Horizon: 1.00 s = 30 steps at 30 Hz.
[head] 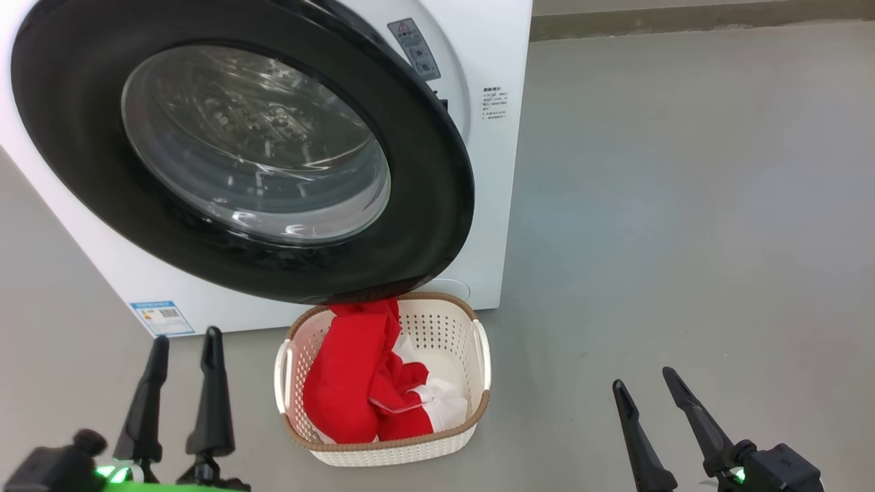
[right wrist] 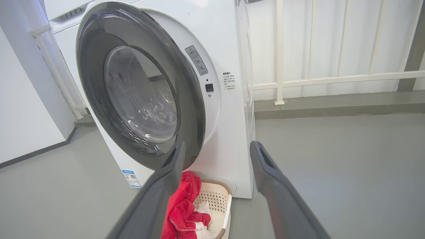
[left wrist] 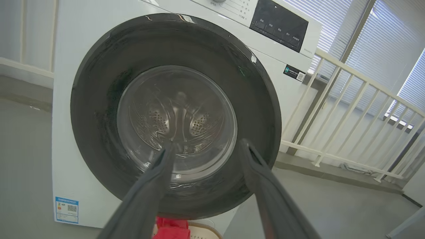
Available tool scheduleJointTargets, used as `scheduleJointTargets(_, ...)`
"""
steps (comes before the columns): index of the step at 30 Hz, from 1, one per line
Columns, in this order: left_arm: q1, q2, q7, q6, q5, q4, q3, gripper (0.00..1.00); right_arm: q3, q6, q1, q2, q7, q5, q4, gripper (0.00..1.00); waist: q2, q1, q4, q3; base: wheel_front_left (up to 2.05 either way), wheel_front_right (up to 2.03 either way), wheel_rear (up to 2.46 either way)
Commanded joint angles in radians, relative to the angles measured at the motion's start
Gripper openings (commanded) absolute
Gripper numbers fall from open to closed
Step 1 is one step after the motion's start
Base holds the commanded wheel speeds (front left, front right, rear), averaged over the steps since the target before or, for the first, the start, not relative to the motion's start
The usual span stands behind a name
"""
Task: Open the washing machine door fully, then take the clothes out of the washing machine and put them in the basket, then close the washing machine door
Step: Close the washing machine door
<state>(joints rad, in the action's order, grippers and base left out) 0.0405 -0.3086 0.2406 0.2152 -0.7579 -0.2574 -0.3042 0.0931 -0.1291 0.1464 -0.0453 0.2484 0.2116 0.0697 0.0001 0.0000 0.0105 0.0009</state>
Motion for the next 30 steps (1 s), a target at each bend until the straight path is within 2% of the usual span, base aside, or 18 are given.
scheduleJointTargets(1,-0.019,-0.033,0.012,0.021,0.06,-0.016,0.019,1.0,0.027,-0.002,-0.007,-0.005,0.008,0.009,0.024,1.0,-0.0001,0.0,-0.001,-0.004,0.0,0.0,0.0)
scheduleJointTargets(2,-0.019,-0.033,0.012,0.021,0.06,-0.016,0.019,1.0,0.027,-0.002,-0.007,-0.005,0.008,0.009,0.024,1.0,-0.0001,0.0,-0.001,-0.004,0.0,0.0,0.0)
scheduleJointTargets(5,0.002,-0.06,0.014,0.054,0.155,-0.001,-0.013,1.0,0.023,-0.002,-0.004,-0.005,0.008,0.007,0.025,1.0,-0.0001,0.0,-0.003,-0.01,0.0,0.0,0.0)
scheduleJointTargets(14,0.031,-0.092,0.001,0.104,0.247,0.04,-0.048,1.0,0.009,-0.002,0.004,-0.005,0.005,0.004,0.018,1.0,-0.0001,0.0,-0.003,-0.024,0.0,0.0,0.0)
scheduleJointTargets(23,0.044,-0.098,-0.018,0.135,0.267,0.057,-0.057,1.0,0.005,-0.002,0.004,-0.005,0.005,-0.001,0.016,1.0,-0.0001,0.0,0.003,-0.035,0.0,0.0,0.0)
scheduleJointTargets(30,0.046,-0.096,-0.022,0.141,0.269,0.047,-0.065,1.0,0.009,-0.002,0.004,-0.005,0.002,-0.001,0.018,1.0,-0.0001,0.0,0.014,-0.03,0.0,0.0,0.0)
